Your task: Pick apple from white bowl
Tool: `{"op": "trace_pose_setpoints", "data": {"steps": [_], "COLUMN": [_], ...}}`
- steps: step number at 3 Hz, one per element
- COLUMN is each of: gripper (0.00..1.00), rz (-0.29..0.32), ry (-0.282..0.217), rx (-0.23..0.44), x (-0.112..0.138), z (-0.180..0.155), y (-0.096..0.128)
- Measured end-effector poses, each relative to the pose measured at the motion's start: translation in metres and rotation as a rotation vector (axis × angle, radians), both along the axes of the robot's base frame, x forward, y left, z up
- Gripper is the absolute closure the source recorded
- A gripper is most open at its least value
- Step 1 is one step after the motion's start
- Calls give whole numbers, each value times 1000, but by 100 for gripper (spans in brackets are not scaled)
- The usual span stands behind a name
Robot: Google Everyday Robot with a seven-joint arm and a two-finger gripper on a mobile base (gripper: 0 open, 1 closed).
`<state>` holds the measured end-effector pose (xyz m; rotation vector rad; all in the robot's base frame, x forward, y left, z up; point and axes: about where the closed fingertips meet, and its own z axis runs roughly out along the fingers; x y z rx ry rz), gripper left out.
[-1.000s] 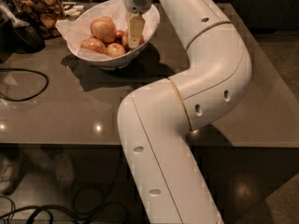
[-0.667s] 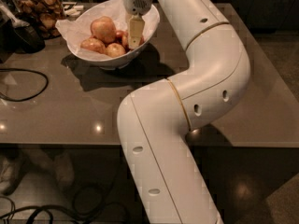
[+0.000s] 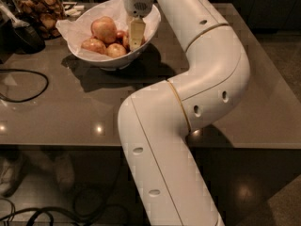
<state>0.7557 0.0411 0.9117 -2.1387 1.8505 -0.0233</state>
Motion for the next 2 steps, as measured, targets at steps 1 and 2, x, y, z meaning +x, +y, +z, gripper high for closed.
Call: {"op": "trace_pose_setpoints", "data": {"steps": [1,2], "gripper": [31,31], "rz": [2,4], "ry": [1,9], "rx": [-4,-2], "x": [2,3], "z": [-3,-10], "y": [-2,-4]}}
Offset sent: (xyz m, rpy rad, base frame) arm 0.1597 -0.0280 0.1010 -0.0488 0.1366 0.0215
